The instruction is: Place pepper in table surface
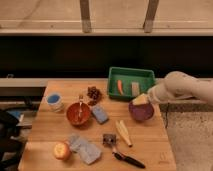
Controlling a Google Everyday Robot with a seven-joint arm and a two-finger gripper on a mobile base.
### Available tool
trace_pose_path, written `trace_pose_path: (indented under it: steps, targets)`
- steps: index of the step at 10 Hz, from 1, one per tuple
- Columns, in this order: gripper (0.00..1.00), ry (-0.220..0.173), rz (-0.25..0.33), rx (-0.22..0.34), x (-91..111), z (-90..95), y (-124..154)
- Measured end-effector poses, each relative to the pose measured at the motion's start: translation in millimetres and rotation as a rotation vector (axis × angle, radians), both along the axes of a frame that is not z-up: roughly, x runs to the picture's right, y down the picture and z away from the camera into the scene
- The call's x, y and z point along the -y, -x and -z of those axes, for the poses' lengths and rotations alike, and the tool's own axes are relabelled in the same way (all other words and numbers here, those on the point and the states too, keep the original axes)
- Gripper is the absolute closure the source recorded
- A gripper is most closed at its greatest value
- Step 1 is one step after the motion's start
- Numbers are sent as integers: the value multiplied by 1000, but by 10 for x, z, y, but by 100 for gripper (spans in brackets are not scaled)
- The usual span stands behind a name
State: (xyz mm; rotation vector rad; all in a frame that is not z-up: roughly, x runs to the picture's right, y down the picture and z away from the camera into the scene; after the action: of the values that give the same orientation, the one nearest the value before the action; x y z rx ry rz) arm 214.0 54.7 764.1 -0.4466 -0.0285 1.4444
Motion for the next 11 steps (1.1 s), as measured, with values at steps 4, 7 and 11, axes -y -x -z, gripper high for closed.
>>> trace_pose_path:
  steps: [4,7,11]
  targets:
    - [31,-56,39,-16,366,-184,223]
    - [31,-57,40,-14,372,-185,234]
    - [31,-91,-28,-16,404,-272,142]
